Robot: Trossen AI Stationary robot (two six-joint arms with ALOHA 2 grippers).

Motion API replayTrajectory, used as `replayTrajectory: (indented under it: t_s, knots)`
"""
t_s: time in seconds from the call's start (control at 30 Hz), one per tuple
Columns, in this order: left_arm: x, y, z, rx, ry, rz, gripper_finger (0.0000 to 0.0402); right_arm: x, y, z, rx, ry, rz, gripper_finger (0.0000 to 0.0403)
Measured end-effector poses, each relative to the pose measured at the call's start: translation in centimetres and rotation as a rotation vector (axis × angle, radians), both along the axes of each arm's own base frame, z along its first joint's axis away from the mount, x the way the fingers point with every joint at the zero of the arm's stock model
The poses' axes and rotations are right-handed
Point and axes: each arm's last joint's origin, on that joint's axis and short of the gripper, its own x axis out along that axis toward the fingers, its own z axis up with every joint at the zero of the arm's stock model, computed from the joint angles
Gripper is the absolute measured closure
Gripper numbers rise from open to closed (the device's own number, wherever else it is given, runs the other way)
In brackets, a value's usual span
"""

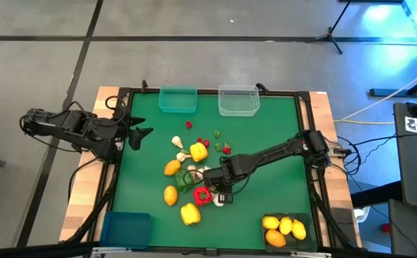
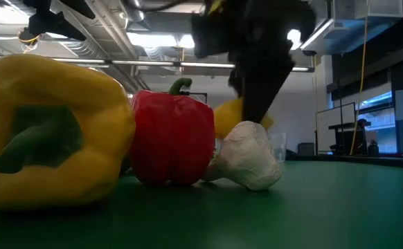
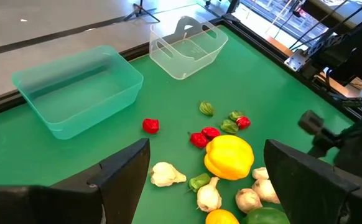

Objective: Sort produce into baskets
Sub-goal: Put the lemon into the black bin

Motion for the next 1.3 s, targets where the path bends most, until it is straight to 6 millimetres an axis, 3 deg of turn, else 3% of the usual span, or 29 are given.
replayTrajectory:
  t_s: [0.23,0.5,0.97,1.13,1.3]
  knots:
    - [0.0,0.0,0.0,-0.003,-0.002,0.002,0.0093,-2.3,1.3,4.7,0.029,-0.056,-0.044,0.0259]
    - [0.0,0.0,0.0,-0.003,-0.002,0.002,0.0093,-8.0,6.4,8.7,0.041,-0.059,-0.116,0.0258]
    - [0.0,0.0,0.0,-0.004,-0.002,0.003,0.0093,-19.4,17.3,9.2,0.177,0.122,-0.438,0.0258]
    - [0.0,0.0,0.0,-0.005,-0.003,0.004,0.0093,-22.6,19.2,9.2,0.196,0.172,-0.569,0.0258]
    - [0.0,0.0,0.0,-0.005,-0.003,0.004,0.0093,-24.6,19.7,9.1,0.173,0.203,-0.71,0.0258]
